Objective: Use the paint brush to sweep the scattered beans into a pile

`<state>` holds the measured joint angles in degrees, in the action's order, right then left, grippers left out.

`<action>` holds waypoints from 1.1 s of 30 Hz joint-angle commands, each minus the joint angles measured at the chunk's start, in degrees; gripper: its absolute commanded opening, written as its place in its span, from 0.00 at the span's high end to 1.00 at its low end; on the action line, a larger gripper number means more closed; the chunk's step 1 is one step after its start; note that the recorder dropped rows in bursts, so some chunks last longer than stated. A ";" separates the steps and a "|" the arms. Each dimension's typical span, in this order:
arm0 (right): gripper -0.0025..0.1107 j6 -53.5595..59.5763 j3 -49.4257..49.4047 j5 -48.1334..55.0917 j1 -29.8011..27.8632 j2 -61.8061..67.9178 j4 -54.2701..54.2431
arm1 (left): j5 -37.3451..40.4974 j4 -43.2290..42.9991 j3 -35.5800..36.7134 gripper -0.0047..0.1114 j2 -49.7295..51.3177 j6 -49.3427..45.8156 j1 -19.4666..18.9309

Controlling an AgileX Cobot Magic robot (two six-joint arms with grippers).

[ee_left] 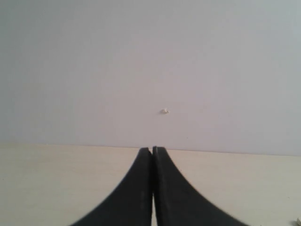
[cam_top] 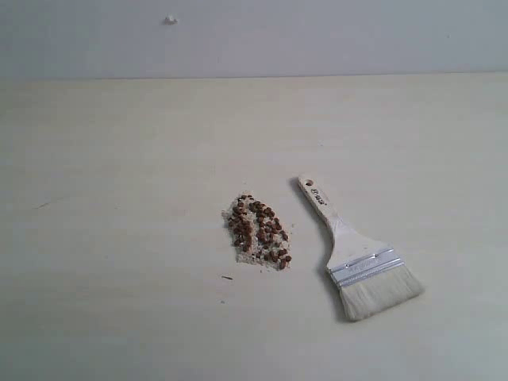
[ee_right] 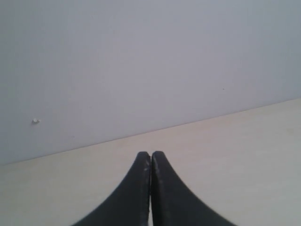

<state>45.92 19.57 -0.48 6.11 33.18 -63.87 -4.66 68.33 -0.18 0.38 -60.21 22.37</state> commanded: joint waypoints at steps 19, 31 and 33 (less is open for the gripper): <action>0.98 8.39 -3.93 0.14 -9.08 -19.00 1.01 | 0.01 -0.21 0.18 0.96 -0.38 0.31 -0.11; 0.98 7.75 -7.29 1.28 -9.08 -31.12 1.01 | 0.01 -0.21 0.18 0.96 -0.38 0.31 -0.11; 0.98 7.75 -7.95 1.28 -9.08 -31.02 1.24 | 0.01 -0.21 0.18 0.96 -0.38 0.31 -0.11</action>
<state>53.78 12.47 0.00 -2.63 2.38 -63.43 -4.66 68.33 -0.18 0.38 -60.21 22.37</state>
